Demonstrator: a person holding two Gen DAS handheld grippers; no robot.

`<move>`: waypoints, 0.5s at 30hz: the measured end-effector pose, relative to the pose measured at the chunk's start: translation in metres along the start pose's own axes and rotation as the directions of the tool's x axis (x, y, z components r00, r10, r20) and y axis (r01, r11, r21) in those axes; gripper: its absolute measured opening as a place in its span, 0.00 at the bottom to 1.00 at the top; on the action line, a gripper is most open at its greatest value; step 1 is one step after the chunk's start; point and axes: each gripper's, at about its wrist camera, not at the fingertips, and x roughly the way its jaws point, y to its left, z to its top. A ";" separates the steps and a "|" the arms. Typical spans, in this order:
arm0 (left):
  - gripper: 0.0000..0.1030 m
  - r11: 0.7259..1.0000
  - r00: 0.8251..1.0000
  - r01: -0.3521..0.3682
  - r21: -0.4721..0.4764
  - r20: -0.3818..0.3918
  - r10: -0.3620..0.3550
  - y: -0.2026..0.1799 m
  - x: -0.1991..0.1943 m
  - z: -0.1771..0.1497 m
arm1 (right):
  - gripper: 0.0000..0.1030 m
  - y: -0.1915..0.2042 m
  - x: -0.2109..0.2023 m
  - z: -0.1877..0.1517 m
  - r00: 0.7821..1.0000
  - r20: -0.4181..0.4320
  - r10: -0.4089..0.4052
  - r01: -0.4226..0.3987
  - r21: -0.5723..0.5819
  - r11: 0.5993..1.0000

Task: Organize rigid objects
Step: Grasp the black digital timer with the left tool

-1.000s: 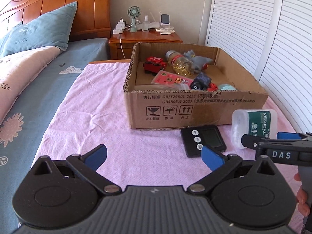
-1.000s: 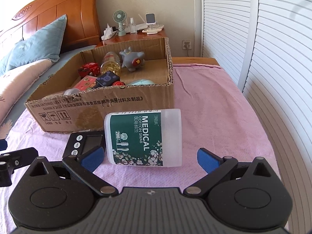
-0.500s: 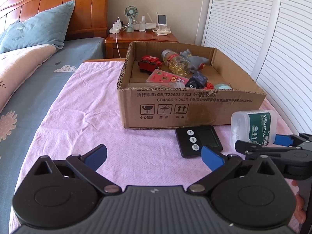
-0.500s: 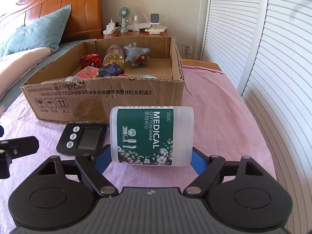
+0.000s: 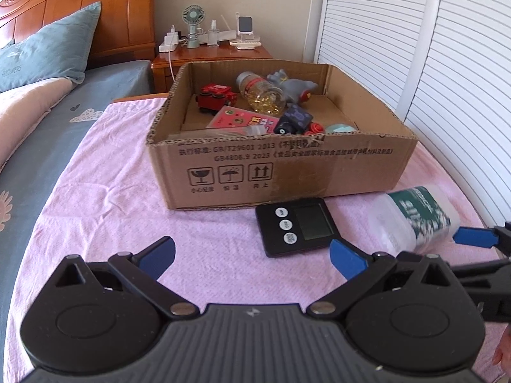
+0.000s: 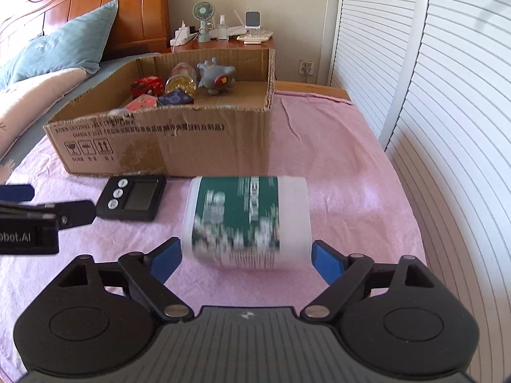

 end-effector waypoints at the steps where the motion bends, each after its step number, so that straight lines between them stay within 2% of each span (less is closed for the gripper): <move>1: 0.99 1.000 1.000 0.001 0.006 0.000 -0.001 -0.002 0.002 0.001 | 0.90 -0.001 0.001 -0.002 1.000 -0.005 0.002 -0.002 0.000 1.000; 6: 0.99 0.999 1.000 -0.003 0.034 -0.012 0.004 -0.014 0.019 0.007 | 0.94 -0.004 0.007 -0.007 1.000 -0.022 0.013 -0.013 0.003 1.000; 11: 0.99 0.998 0.997 0.056 0.012 -0.050 -0.055 -0.022 0.040 0.010 | 0.97 -0.005 0.009 -0.008 1.000 -0.024 0.017 -0.017 0.004 1.000; 15: 0.99 0.999 0.998 0.024 0.025 -0.054 -0.022 -0.030 0.052 0.008 | 0.98 -0.006 0.011 -0.009 0.999 -0.028 0.017 -0.017 0.000 1.000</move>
